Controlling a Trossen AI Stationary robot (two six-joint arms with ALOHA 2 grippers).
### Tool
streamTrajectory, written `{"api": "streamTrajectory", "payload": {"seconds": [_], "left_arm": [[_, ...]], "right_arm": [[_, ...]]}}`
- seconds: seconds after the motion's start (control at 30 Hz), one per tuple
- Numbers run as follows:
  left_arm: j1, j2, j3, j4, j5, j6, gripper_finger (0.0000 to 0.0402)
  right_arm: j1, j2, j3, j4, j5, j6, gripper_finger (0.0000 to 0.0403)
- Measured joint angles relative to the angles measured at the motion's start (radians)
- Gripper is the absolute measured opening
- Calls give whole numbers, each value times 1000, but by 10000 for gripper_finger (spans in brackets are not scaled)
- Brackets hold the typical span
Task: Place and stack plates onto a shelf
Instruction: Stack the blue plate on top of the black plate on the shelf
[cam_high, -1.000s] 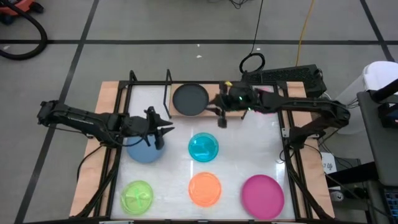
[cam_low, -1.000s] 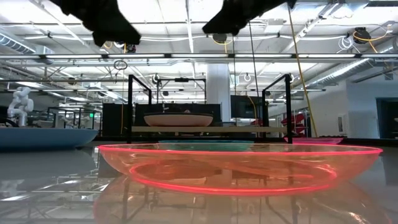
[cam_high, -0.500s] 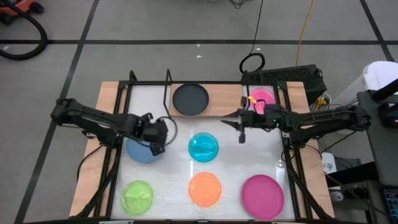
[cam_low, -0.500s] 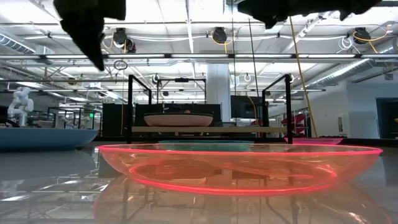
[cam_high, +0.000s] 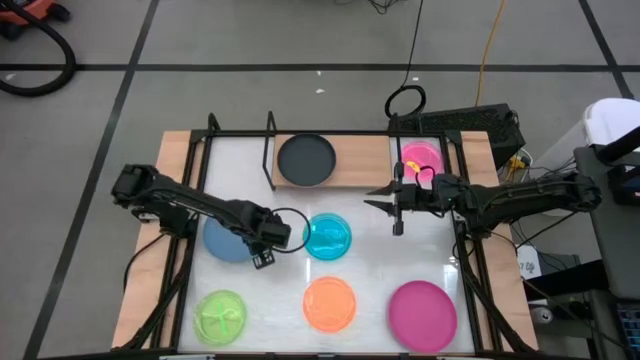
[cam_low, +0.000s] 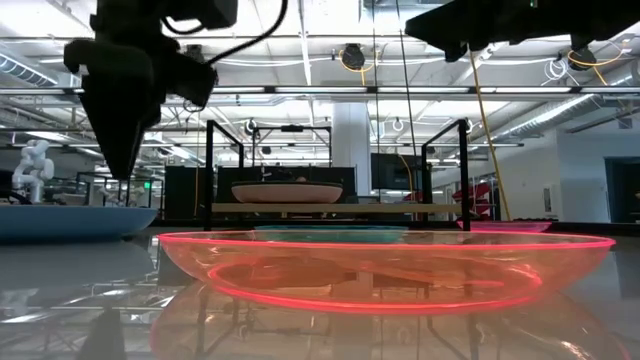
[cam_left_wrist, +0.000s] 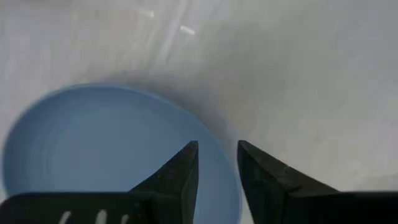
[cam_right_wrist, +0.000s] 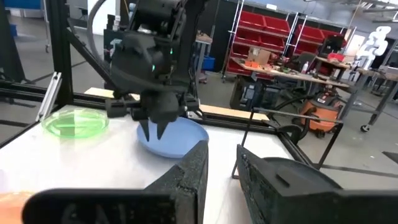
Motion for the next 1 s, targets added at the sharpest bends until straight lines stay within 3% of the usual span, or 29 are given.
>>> {"api": "streamTrajectory", "payload": {"seconds": [0.3, 0.5, 0.77, 1.0], "left_arm": [[0, 69, 0, 7, -8, -91, 227], [0, 130, 0, 14, -36, -152, 241], [5, 208, -1, -2, -36, -121, 199], [6, 206, -1, -16, -37, -90, 87]], "right_arm": [[0, -1, 0, 1, -4, -13, 71], [0, 0, 0, 3, -4, -26, 71], [0, 0, 0, 1, -4, -24, 71], [0, 0, 0, 0, -4, -23, 71]]}}
